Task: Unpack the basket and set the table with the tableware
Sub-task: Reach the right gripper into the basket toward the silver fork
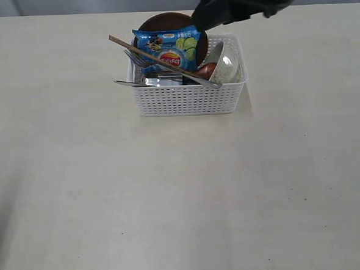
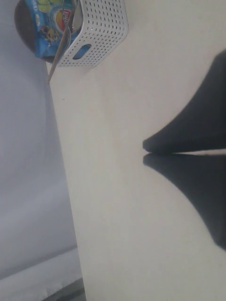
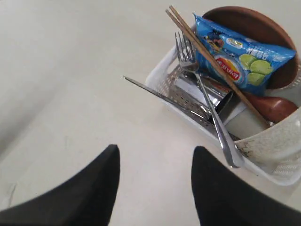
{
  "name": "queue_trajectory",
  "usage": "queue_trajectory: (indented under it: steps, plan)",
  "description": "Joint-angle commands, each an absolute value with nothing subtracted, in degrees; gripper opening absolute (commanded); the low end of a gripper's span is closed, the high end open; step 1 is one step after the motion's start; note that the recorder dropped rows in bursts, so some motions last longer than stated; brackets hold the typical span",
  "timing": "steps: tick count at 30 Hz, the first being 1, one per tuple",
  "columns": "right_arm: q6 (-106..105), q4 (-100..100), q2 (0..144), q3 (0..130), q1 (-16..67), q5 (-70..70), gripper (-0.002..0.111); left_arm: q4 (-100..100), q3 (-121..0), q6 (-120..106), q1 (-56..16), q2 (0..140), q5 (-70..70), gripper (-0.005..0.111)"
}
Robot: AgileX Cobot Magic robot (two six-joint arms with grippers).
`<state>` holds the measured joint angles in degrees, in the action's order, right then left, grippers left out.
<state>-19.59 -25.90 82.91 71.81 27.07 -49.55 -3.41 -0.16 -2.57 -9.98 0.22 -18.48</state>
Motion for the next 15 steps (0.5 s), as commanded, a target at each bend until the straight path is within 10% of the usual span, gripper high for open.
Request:
queue_trajectory:
  steps: [1, 15]
  plan:
    - [-16.65, -21.27, 92.01, 77.92, 30.31, -50.41, 0.045, -2.92, 0.00, -2.55, -9.84, 0.00, -18.45, 0.000]
    - [-19.25, -16.35, 110.67, 87.83, 30.47, -48.32, 0.045, -2.92, 0.00, -2.55, -9.84, 0.00, -18.45, 0.000]
